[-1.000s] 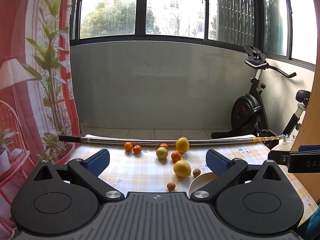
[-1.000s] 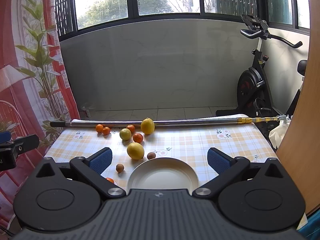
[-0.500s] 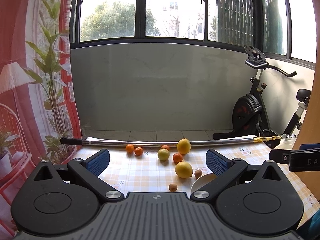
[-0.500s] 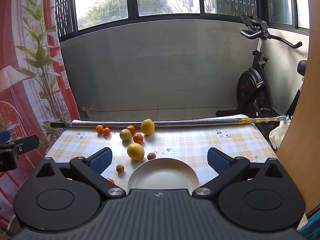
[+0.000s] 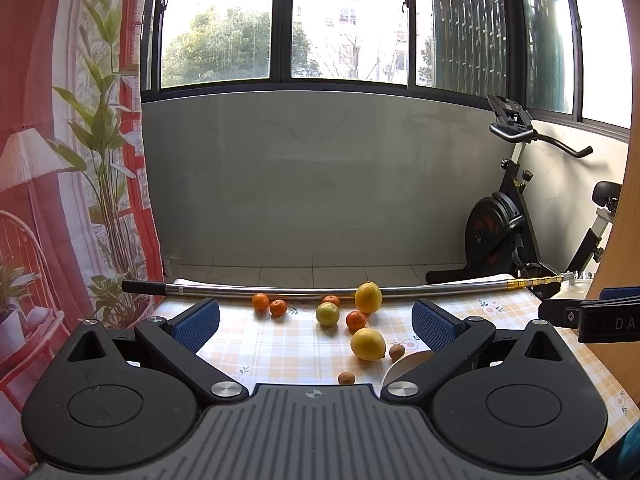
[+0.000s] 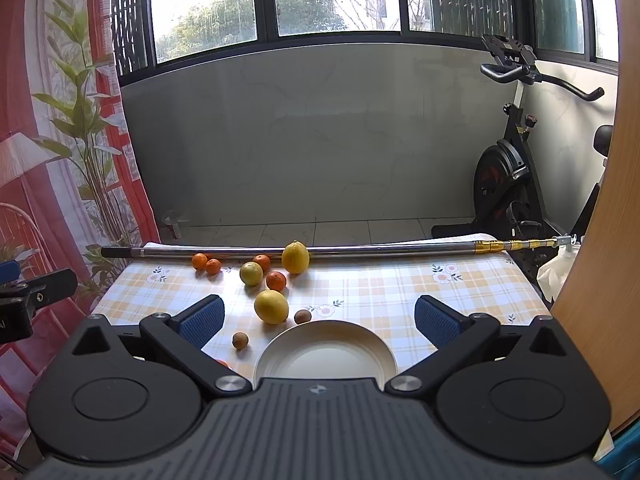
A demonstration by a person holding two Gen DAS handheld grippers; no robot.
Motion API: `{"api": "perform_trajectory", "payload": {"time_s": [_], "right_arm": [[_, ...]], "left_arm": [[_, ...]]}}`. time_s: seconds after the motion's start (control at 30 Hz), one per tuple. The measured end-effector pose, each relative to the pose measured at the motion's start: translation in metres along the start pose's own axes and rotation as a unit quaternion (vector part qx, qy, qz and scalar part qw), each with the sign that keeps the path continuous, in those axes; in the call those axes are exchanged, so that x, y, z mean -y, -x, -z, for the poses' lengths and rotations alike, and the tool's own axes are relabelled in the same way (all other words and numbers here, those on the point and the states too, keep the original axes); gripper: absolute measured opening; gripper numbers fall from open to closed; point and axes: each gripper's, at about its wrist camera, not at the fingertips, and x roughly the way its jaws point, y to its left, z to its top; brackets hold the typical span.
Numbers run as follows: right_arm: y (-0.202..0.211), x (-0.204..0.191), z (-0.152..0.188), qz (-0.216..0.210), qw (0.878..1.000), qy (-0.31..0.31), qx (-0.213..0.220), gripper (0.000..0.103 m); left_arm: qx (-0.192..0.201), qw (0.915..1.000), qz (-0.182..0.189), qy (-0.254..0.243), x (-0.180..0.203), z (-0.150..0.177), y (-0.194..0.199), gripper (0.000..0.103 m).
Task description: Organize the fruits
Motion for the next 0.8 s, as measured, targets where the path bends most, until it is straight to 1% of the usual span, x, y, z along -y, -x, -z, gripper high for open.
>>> {"api": "perform_trajectory", "payload": {"time_s": [0.3,0.8], "right_arm": [[0.0032,-0.0011,-0.0016,0.001,1.0,0.0,0.009,0.103],[0.0053,-0.0003,-0.0004,0.0,1.0,0.001,0.01,0.103]], "left_arm": [[0.008,1.0,0.0,-0.001,0.0015,-0.0009,0.0029,0.103],[0.008,1.0,0.0,-0.001,0.002,-0.0013,0.0029,0.103]]}}
